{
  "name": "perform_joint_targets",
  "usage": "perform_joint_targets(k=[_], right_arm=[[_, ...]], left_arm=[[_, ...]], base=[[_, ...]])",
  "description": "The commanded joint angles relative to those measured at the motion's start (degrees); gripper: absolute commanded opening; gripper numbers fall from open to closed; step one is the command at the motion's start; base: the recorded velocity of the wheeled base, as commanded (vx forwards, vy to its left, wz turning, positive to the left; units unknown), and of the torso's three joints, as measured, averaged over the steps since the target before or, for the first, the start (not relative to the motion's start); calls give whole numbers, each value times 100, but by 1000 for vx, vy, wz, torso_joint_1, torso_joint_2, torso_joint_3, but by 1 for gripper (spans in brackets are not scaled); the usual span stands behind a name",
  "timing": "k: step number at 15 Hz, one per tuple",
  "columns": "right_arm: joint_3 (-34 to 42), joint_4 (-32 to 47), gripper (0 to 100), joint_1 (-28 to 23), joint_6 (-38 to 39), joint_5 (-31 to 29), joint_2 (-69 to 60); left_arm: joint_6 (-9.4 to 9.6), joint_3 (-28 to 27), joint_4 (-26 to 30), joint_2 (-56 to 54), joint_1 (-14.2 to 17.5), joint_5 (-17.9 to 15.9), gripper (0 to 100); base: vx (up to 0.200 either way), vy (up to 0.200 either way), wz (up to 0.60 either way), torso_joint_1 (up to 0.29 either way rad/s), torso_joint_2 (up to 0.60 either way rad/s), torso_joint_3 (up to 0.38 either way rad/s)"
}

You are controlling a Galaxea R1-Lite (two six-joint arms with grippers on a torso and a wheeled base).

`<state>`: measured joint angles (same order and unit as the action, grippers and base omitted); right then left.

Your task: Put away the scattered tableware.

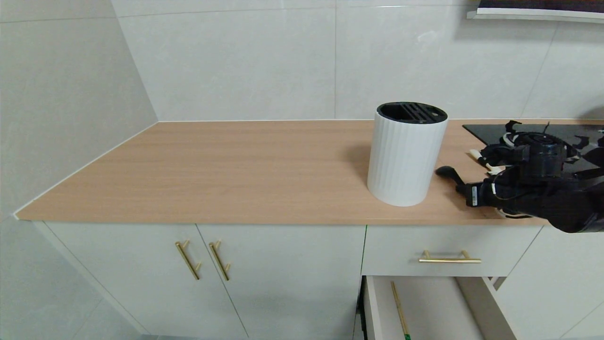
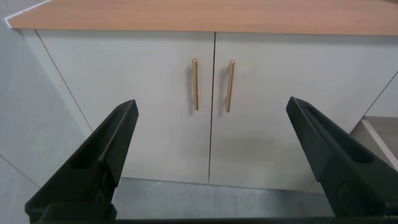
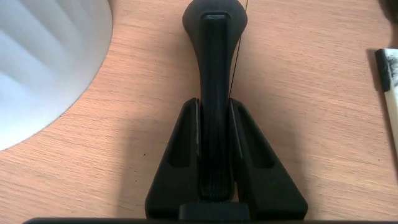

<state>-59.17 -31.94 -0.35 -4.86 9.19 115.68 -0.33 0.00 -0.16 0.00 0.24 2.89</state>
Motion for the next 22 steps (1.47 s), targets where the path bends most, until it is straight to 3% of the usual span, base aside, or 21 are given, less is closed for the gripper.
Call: perform_joint_targets(k=[1, 5, 7, 15, 22], right_arm=[[37, 65, 0, 0, 293, -49, -309], [284, 944, 0, 0, 653, -49, -1592], [820, 1629, 0, 35, 785, 30, -2568], [2876, 1770, 0, 53, 21, 259, -4317], [3553, 1796, 0, 686, -788, 557, -4167]], left_arm=[[-2, 0, -2, 0, 2, 1, 100], [-2, 0, -2, 0, 2, 1, 100], [-2, 0, -2, 0, 2, 1, 100], [-2, 0, -2, 0, 2, 1, 100], [-2, 0, -2, 0, 2, 1, 100]], base=[[0, 0, 0, 0, 0, 0], [0, 0, 0, 0, 0, 0], [0, 0, 0, 0, 0, 0], [0, 0, 0, 0, 0, 0], [0, 0, 0, -82, 193, 114]])
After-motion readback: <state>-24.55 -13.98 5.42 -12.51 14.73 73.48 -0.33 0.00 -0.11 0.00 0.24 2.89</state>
